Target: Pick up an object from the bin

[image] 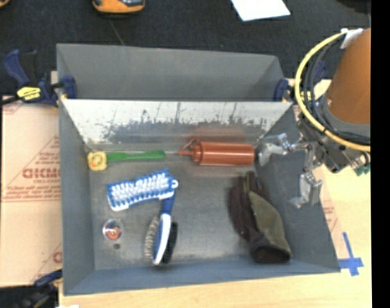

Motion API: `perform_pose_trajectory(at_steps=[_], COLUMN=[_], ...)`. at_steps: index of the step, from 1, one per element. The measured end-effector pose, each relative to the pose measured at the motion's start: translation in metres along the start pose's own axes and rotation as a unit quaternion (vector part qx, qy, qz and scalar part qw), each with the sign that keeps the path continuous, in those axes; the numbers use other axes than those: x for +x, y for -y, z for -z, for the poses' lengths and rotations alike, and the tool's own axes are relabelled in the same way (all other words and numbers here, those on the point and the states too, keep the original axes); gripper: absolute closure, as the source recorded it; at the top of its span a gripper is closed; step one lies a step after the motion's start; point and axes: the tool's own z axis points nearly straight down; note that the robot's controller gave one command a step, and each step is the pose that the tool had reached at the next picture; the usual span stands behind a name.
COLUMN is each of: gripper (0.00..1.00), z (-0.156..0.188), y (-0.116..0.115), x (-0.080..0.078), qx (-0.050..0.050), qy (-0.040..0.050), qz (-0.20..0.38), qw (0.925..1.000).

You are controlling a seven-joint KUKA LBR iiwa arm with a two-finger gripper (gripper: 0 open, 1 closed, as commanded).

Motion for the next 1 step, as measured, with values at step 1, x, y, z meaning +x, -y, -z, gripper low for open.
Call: perform_pose_trajectory(at_steps=[1], gripper=[0.00], z=[-0.0611], y=[-0.0184], x=[-0.0156], qx=[0.000], qy=[0.0030], qz=[0.006], qw=[1.0000])
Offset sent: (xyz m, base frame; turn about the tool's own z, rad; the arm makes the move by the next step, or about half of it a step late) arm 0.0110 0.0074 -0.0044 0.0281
